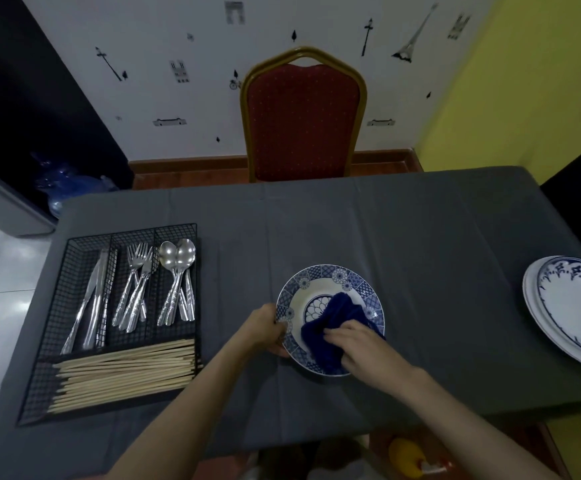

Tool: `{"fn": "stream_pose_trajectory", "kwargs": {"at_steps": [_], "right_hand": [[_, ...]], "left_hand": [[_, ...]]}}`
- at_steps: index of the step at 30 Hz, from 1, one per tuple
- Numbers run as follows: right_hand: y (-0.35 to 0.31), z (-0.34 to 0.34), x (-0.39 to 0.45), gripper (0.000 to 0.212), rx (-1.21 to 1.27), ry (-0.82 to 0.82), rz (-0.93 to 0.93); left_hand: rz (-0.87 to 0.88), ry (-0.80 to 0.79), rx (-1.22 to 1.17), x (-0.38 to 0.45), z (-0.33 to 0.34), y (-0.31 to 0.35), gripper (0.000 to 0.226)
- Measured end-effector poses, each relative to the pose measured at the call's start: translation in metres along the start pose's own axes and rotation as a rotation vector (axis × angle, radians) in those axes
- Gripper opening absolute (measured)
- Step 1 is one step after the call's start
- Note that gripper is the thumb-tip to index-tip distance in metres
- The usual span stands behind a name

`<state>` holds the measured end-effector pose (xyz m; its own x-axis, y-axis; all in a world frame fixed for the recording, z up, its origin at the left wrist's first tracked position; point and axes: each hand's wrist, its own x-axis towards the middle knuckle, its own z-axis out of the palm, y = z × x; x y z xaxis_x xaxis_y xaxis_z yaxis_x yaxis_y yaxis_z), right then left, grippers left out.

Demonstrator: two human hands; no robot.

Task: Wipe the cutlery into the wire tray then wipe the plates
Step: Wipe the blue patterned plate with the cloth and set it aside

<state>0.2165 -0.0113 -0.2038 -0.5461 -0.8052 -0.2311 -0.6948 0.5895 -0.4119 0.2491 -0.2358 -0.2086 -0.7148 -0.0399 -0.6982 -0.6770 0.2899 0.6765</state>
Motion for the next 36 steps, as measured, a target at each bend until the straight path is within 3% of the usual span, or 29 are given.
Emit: {"fn": "stream_pose_trajectory", "kwargs": {"at_steps": [4,8,12,16,25,33,36], "right_hand": [[-0.001,0.013,0.02,0.052,0.011,0.067,-0.019],[-0.006,0.014,0.052,0.048,-0.148,0.13,0.038],[-0.007,-0.003,0.061,0.036,-0.354,0.158,0.126],[0.011,-0.009,0.044,0.04,-0.432,0.146,0.193],[0.016,0.006,-0.02,0.06,-0.279,0.127,0.105],[-0.01,0.025,0.023,0.072,-0.099,0.156,-0.003],[-0.01,0.02,0.037,0.066,-0.075,0.146,-0.015]], "left_hand": [[0.017,0.032,0.045,-0.002,0.003,0.002,0.018],[0.023,0.08,0.17,0.001,0.005,0.005,0.023],[0.012,0.065,0.099,0.001,0.006,0.001,0.016],[0.024,0.056,0.048,0.0,0.005,-0.002,0.015],[0.025,0.107,-0.069,0.001,0.011,-0.01,0.019],[0.048,0.08,-0.053,0.002,0.009,-0.011,0.019],[0.051,0.082,-0.082,0.002,0.01,-0.014,0.021]]}}
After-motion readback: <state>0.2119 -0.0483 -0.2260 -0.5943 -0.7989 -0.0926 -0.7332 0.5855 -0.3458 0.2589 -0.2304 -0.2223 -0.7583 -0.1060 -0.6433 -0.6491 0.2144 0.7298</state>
